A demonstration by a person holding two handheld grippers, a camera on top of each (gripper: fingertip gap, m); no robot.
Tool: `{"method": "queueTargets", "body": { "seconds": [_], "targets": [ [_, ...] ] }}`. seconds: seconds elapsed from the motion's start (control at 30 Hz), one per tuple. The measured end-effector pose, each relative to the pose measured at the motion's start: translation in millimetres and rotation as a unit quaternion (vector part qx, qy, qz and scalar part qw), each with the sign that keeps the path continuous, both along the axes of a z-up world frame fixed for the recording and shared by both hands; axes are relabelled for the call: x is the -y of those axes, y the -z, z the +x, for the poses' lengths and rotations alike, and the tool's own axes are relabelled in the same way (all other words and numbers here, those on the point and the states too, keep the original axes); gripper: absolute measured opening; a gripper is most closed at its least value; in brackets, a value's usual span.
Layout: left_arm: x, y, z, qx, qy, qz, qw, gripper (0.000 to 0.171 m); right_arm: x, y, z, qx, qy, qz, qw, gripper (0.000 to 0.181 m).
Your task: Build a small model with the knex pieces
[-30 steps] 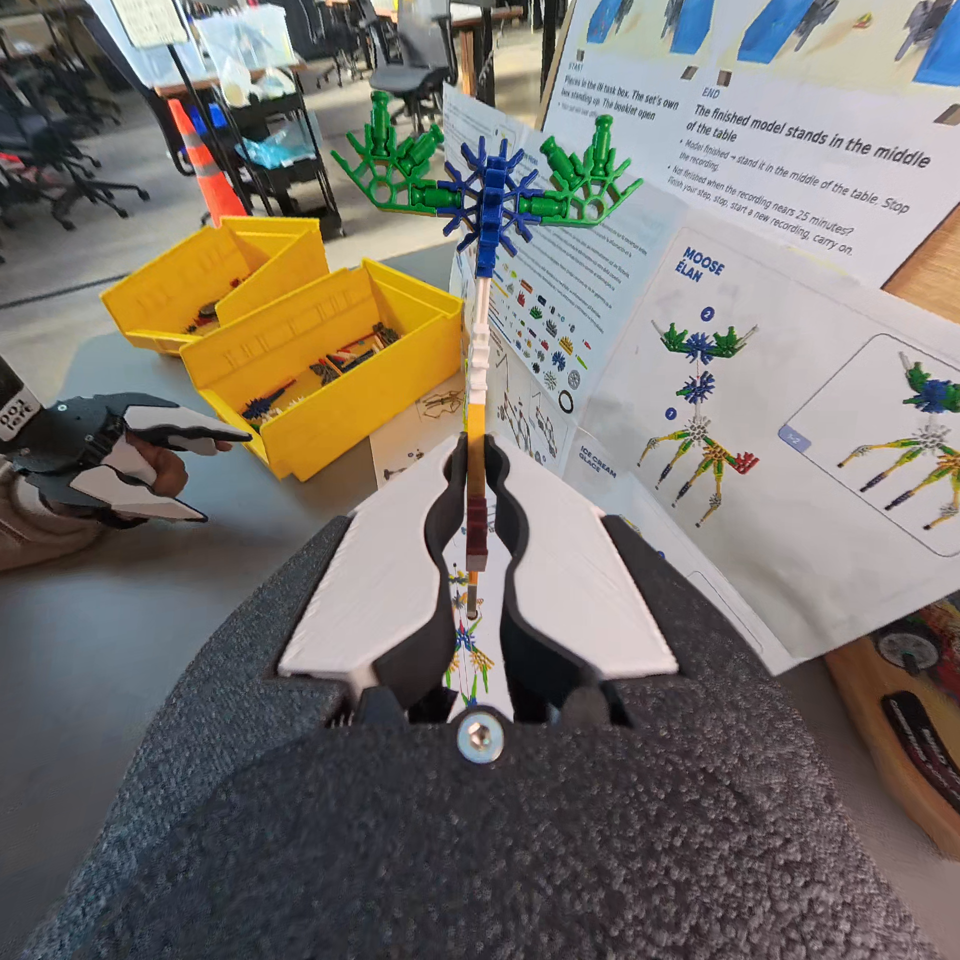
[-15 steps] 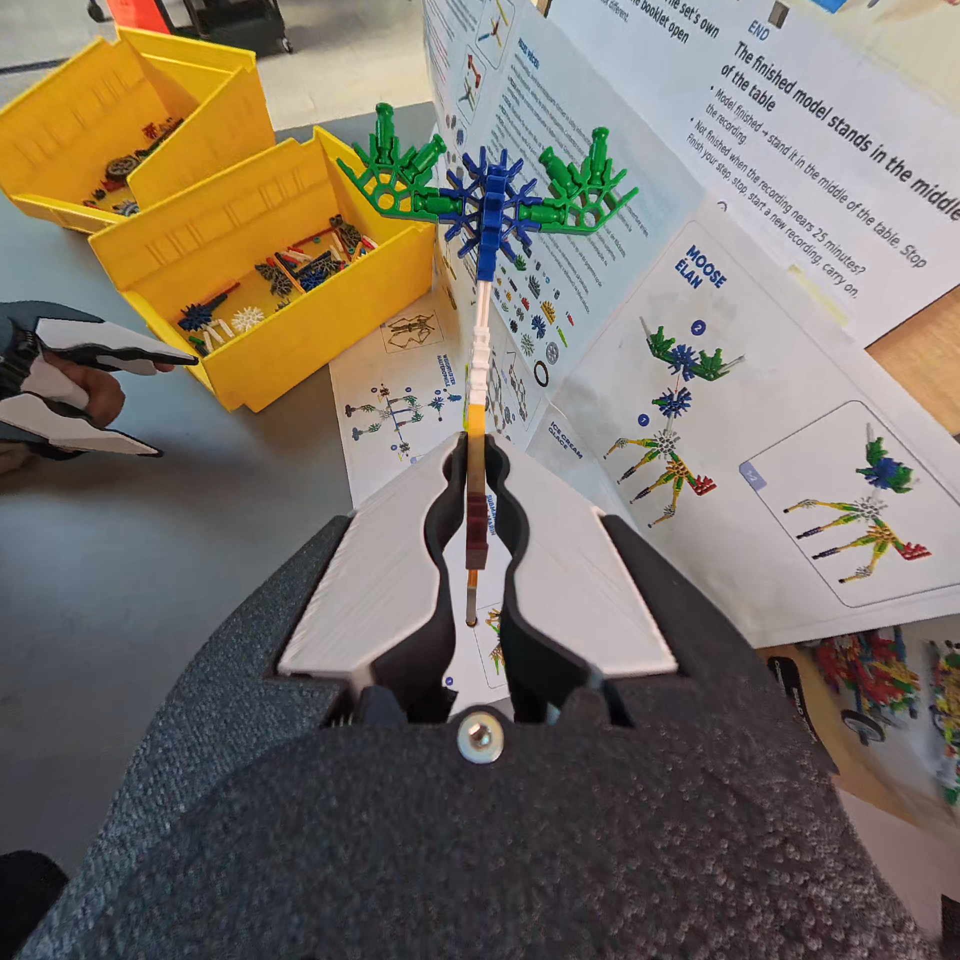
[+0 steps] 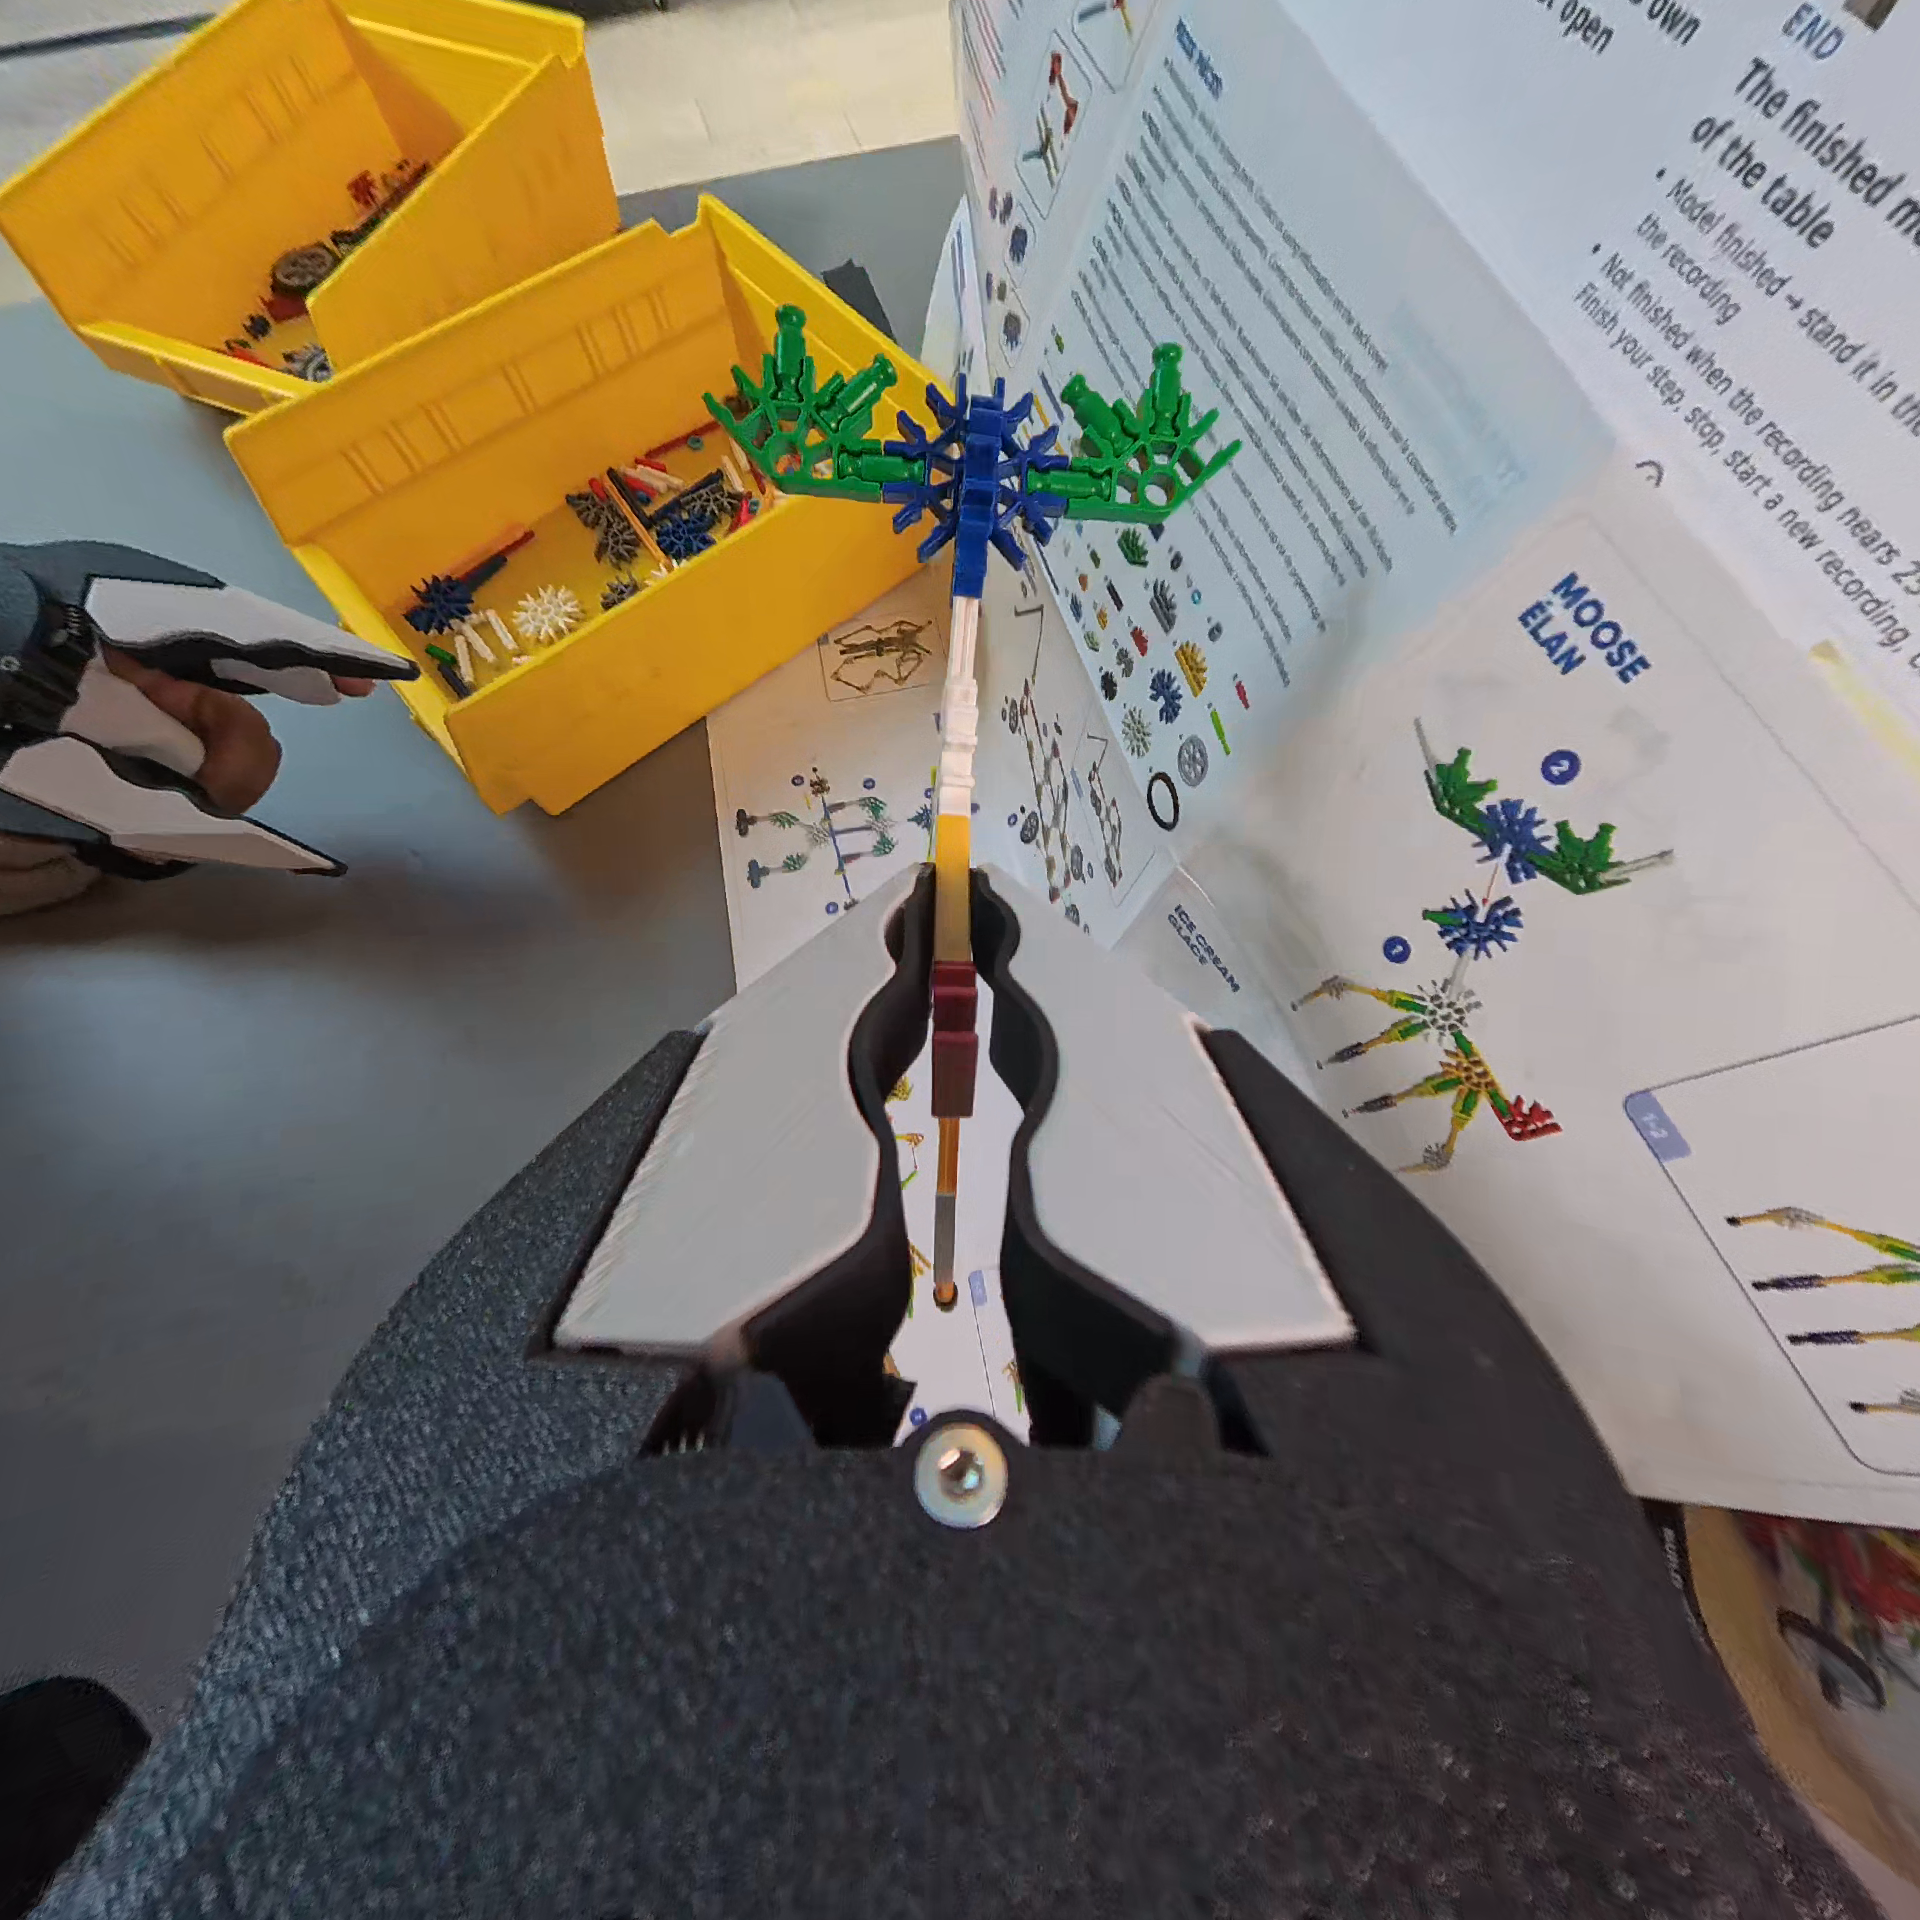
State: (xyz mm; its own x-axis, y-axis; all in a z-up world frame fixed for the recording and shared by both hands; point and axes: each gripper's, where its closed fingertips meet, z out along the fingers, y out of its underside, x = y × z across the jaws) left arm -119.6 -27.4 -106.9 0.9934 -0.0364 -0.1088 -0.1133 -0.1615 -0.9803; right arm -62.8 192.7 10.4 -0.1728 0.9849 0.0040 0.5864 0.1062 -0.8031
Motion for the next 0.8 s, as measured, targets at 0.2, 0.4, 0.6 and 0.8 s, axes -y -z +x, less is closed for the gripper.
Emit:
{"method": "queueTargets", "body": {
  "seconds": [0.2,0.4,0.6,0.8],
  "targets": [
    [1.2,-2.6,-2.9,0.007,-0.002,0.005,1.0,0.074,21.1,-23.6,-14.5,-0.148,-0.021,-0.084,0.985,0.005],
    [1.4,-3.8,-5.3,0.005,-0.005,0.007,1.0,0.074,20.6,-7.9,-20.9,-0.112,-0.021,-0.071,0.991,0.005],
    [1.8,-5.0,-10.8,0.009,-0.011,0.008,1.0,0.074,21.7,-1.2,-31.4,-0.022,-0.028,-0.018,0.999,0.005],
    [5.2,-13.6,-21.9,0.007,-0.028,0.023,0.999,0.074,51.5,-22.5,-51.2,-0.148,-0.062,-0.09,0.983,0.005]
  ]
}}
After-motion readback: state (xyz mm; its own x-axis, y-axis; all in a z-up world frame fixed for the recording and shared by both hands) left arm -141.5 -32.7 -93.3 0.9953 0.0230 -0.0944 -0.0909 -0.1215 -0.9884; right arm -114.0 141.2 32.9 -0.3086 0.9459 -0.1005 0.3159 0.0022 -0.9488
